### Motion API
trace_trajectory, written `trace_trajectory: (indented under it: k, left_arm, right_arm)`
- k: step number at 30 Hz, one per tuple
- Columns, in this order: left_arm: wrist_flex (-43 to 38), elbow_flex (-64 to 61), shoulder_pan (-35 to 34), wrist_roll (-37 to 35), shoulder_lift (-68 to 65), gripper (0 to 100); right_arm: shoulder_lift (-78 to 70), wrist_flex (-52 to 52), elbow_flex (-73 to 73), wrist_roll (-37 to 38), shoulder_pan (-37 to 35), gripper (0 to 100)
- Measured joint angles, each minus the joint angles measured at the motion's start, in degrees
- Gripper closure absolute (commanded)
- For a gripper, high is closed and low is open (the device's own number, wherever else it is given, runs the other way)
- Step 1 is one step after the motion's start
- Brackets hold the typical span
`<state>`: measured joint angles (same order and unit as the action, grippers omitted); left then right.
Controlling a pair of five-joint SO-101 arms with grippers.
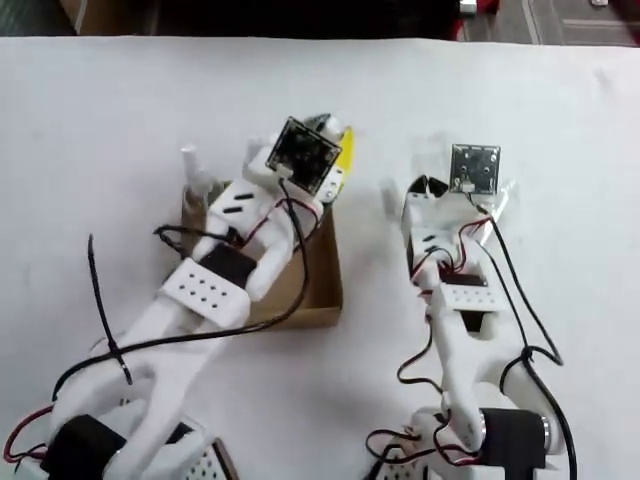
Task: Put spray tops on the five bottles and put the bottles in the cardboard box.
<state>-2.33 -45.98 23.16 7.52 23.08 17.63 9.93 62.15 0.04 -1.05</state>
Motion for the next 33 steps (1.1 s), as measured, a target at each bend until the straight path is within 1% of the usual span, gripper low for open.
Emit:
trace_trajectory:
  k: [13,16,18,24,33]
  left_arm:
    - [0.0,-2.9,0.0,0.0,0.0,97]
    - [0.0,-2.9,0.0,0.0,0.0,90]
    - [0.0,-2.9,0.0,0.0,0.0,87]
    - [2.5,-2.9,-1.2,0.0,0.0,86]
    - [2.8,-2.9,-2.9,0.0,0.6,86]
  right_arm:
    - [0.0,0.0,0.0,0.0,0.0,98.1]
    - [0.0,0.0,0.0,0.0,0.0,98.1]
    - [0.0,0.0,0.0,0.0,0.0,98.1]
    - [0.0,0.0,-0.1,0.1,0.0,98.1]
    - [0.0,-0.9,-1.6,0.1,0.0,98.1]
